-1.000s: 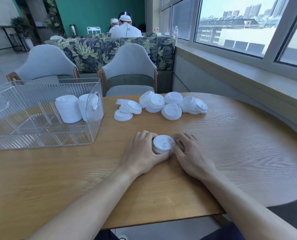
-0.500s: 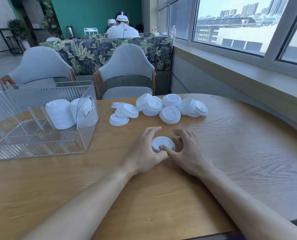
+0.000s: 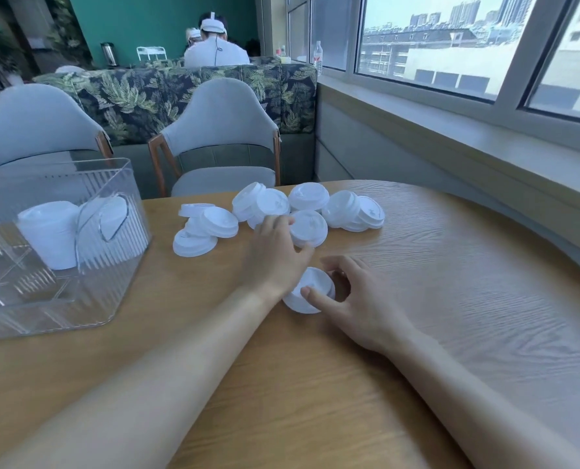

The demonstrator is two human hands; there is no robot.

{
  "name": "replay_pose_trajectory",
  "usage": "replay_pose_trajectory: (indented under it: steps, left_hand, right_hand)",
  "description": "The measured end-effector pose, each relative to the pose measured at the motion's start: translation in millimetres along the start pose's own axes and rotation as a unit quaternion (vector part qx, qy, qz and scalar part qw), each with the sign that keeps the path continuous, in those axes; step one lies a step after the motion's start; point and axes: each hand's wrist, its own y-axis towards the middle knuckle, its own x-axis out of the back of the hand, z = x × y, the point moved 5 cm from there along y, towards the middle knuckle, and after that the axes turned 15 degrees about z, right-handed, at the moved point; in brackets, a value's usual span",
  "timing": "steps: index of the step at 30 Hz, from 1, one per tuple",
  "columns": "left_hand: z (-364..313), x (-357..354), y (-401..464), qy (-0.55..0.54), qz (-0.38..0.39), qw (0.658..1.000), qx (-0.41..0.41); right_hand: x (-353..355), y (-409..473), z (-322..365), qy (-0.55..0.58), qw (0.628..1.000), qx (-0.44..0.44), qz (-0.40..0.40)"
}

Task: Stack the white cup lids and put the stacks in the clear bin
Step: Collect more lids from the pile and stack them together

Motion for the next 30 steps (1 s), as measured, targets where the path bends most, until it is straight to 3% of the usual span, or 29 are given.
replay_pose_trajectory:
  steps: [5,11,18,30]
  left_hand:
    - [-16,-13,34,0.094,0.049,0.989,0.101]
    - [-16,-23,49,0.109,0.028,0.985,0.133]
    - [-17,-8,37,0.089,-0.007,0.99,0.108]
    - [25,39,-50,-0.071,-0.004,0.997,0.041]
  right_hand:
    - [-1,-2,9,-0.049,0.999,0.019,0.007]
    - [-2,0,6,-0.073,0.997,0.023,-0.001]
    - [-1,0,9,-0.08,0.996,0.029,-0.001]
    - [-5,-12,15,-0.057,0.998,0.003,0.019]
